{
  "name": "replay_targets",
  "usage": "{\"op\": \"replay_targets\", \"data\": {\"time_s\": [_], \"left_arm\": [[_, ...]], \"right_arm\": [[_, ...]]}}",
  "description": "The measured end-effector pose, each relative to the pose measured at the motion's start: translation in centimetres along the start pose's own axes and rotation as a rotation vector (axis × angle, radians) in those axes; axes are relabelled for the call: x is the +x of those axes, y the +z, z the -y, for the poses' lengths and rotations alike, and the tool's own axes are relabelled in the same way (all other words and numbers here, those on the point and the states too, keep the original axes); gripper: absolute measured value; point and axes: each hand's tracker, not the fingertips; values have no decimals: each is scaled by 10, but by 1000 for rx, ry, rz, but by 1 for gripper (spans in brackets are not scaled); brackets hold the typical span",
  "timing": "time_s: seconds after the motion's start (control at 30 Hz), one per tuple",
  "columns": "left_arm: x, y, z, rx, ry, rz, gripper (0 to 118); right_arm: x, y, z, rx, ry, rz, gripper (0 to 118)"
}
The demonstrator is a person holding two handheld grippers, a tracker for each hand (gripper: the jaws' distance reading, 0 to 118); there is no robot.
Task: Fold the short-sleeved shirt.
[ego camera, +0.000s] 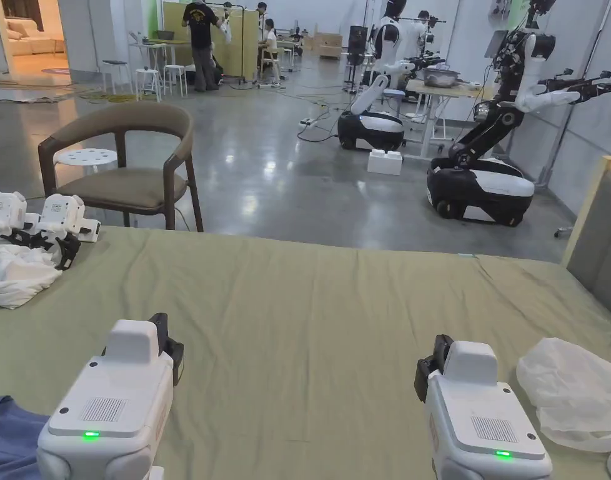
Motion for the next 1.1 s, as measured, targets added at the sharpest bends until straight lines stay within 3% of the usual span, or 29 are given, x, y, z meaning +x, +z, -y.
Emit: {"op": "replay_targets", "data": {"time_s": [0.4,0.67,0.83,0.97,1.03,1.07,1.1], "left_arm": [[-5,-1,0,-6,22,-10,0],[-8,-4,2,-26,43,-10,0],[-29,-9,1,-61,442,19,0],[-46,-12,2,-55,666,38,0],[-40,-10,-6,-52,542,23,0],[-32,-10,-12,-62,376,15,0],[-24,-11,-16,-73,207,3,0]], "right_arm": [[1,-1,-1,-9,-12,7,0],[-3,-11,0,-96,36,-9,0],[8,-9,-5,-80,-202,-5,0],[23,-6,-9,-57,-465,-1,0],[29,-6,-10,-54,-544,3,0],[29,-7,-14,-59,-492,-2,0],[25,-8,-18,-70,-372,-27,0]]}}
